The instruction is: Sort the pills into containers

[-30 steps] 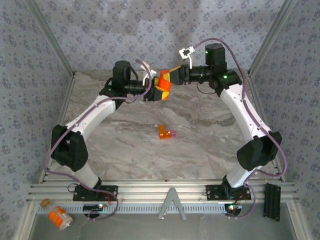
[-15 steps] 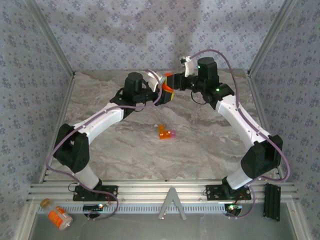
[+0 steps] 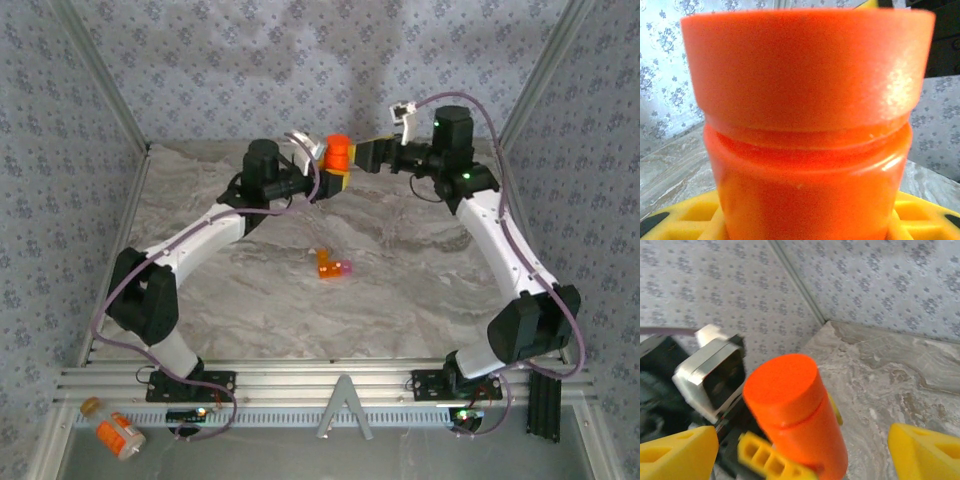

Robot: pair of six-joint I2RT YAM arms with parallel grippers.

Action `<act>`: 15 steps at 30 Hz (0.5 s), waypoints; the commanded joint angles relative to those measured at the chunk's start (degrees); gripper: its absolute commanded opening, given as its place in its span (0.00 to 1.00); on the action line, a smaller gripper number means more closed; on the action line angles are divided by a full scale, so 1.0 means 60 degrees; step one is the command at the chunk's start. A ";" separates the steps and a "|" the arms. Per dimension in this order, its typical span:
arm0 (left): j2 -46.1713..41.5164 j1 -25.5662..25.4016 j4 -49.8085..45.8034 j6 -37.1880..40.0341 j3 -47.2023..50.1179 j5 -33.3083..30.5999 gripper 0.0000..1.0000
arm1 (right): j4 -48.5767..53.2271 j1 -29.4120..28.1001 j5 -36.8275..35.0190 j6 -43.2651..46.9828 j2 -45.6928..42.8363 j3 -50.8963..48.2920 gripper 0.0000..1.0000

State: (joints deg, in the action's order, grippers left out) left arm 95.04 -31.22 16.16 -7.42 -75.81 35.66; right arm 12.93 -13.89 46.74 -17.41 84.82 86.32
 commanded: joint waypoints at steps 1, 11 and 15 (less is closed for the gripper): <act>-0.0109 0.0374 0.0155 -0.0034 -0.0669 0.2515 0.00 | 0.0972 0.0002 0.1537 0.0675 -0.0103 0.0785 0.89; 0.0301 0.0439 -0.1731 0.0541 -0.1660 0.4853 0.00 | 0.1177 -0.0287 0.1673 0.0643 0.0693 0.1925 0.85; 0.0330 0.0399 -0.2042 0.0745 -0.1758 0.4914 0.00 | 0.1307 -0.0434 0.1672 0.0708 0.0862 0.2100 0.83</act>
State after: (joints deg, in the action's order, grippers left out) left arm 96.38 -28.67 6.59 -5.23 -84.31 61.41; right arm 18.96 -15.86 54.96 -14.46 89.34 96.75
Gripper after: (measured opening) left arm 0.512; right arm 0.834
